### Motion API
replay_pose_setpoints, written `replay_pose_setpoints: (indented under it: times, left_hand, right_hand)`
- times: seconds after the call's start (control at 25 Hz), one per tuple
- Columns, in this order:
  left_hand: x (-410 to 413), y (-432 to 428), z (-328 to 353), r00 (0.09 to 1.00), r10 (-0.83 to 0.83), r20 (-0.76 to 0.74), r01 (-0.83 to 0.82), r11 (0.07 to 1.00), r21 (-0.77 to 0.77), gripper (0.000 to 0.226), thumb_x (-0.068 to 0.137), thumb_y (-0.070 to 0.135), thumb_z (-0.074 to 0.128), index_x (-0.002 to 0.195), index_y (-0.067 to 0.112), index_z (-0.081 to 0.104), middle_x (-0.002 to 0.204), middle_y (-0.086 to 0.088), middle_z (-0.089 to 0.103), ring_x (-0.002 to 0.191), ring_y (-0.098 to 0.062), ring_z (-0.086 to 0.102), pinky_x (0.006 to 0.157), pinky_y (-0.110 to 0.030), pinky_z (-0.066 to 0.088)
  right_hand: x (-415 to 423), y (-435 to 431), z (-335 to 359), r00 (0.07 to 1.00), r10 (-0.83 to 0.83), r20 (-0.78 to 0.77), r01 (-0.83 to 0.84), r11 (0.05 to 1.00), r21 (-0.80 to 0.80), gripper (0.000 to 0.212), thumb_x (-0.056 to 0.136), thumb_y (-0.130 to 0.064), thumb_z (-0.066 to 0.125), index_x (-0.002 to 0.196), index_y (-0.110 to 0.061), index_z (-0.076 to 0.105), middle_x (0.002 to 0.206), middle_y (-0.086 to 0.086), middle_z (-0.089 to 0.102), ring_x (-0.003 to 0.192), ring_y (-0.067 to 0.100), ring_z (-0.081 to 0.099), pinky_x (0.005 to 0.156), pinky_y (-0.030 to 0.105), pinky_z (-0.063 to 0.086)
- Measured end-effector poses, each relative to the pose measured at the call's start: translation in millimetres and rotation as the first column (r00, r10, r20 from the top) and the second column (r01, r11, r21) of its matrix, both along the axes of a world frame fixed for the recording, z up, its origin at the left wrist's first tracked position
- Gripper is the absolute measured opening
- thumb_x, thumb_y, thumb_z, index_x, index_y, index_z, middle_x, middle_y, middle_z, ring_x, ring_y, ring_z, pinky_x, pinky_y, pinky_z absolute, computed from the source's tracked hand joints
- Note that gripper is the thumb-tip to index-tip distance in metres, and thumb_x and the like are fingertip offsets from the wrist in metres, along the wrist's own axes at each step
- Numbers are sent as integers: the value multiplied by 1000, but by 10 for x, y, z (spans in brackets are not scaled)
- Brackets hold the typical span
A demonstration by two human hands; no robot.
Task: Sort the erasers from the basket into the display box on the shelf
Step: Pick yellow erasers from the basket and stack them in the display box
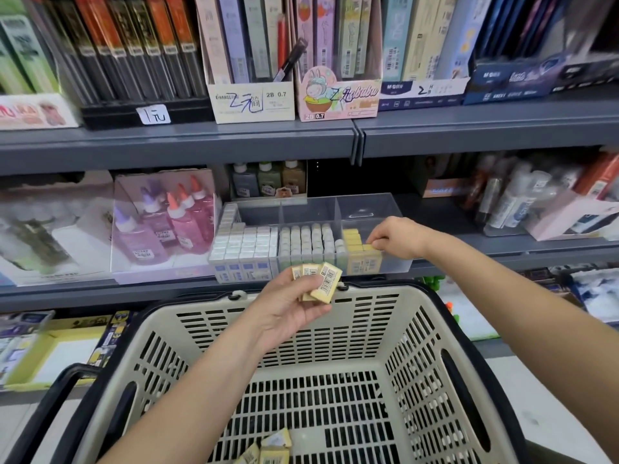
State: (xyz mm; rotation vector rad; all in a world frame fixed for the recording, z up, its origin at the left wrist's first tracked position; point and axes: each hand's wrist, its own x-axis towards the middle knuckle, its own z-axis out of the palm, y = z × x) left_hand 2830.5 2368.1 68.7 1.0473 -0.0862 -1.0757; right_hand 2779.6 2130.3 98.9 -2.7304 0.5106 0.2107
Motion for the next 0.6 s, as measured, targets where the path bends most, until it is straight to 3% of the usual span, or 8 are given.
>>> replay_pose_setpoints:
  times: [0.12,0.2,0.28,0.36,0.48,0.6]
  left_hand:
    - [-25,-48,58,1000,2,9,-1,1000,-7,46,62,4,69,106,5,56,77,-13,72,75,-24,68,56,-30,57]
    - [-27,-68,93,1000,0,17,0,1000,-15,49,62,4,69,110,4,56,80,-14,71,77,-26,67,55,-30,57]
    - [-16,-85,122,999,2,33,-1,1000,-24,50,63,4,70,111,3,55,83,-14,71,79,-26,66,56,-29,58]
    - [-13,-120,142,999,2,41,-1,1000,-28,49,67,4,70,114,3,54,84,-13,71,77,-23,67,57,-29,58]
    - [-64,-194,148,1000,-4,5,4,999,-52,44,72,6,68,113,3,54,84,-12,69,76,-20,66,59,-28,58]
    - [-100,-225,84,997,24,-70,-30,997,-73,30,86,5,58,115,3,55,88,-14,67,77,-21,64,61,-28,58]
  right_hand:
    - [-50,121,60,999,-21,44,28,987,-157,26,94,-21,48,112,-19,66,116,2,65,107,22,57,89,34,46]
    - [-125,283,114,962,-33,271,100,967,-234,21,93,-28,50,101,-22,69,101,-2,69,95,20,61,79,33,49]
    - [-214,462,183,912,-52,407,34,998,52,23,90,-35,55,90,-18,71,85,-4,70,80,16,65,72,30,51]
    - [-286,641,244,932,-44,359,-97,926,366,20,88,-30,60,91,-14,72,78,-6,70,71,10,67,66,22,53]
    - [-348,715,210,953,-52,298,-97,882,461,11,89,-17,61,95,-11,67,73,-7,64,63,4,62,60,15,51]
    - [-409,587,248,952,-135,276,-46,826,562,8,88,-12,61,83,-17,63,68,-5,64,57,0,62,56,15,52]
